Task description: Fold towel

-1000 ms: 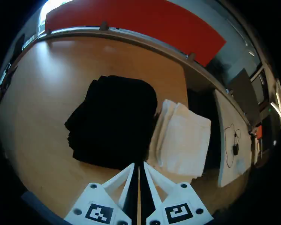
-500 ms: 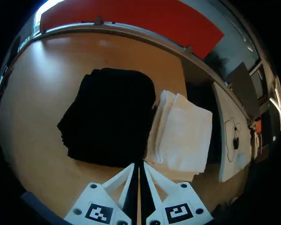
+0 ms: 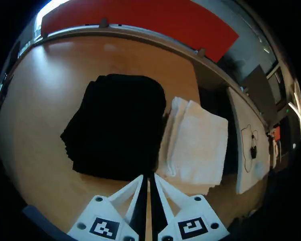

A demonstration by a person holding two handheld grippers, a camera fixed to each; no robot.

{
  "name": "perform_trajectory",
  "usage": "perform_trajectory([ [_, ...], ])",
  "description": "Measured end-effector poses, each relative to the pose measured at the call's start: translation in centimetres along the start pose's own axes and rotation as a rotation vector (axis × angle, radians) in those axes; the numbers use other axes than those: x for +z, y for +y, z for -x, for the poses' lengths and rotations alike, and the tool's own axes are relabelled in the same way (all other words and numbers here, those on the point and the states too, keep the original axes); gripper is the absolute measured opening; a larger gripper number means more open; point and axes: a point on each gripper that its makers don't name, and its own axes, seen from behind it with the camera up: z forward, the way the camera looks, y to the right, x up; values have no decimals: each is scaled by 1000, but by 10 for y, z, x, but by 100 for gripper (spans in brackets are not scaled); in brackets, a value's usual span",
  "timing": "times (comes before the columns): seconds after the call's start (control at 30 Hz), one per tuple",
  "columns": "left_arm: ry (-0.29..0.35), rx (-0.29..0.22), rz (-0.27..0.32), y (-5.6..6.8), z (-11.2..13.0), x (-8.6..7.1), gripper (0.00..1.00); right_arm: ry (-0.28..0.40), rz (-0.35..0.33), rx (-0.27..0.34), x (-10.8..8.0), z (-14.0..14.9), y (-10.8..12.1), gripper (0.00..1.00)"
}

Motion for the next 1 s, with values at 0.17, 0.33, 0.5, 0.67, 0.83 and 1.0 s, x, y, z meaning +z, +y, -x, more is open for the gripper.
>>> perform_trajectory([
  [0.17, 1, -1, 1, 1, -1, 1, 73, 1, 0, 6, -1, 2, -1, 56],
  [0.33, 1, -2, 2, 2, -2, 1, 73, 8, 2, 9, -2, 2, -3, 87],
  [0.5, 4, -1, 5, 3, -3, 1, 73, 16, 4, 11, -1, 1, -4, 92],
  [0.67, 5, -3, 5, 3, -3, 0, 73, 23, 1, 18, -1, 0, -6, 97],
  [0.83, 6, -5, 4, 3, -2, 0, 73, 29, -3, 25, -2, -1, -7, 97],
  [1.0, 8, -6, 5, 3, -2, -1, 73, 38, -6, 31, -5, -2, -8, 97],
])
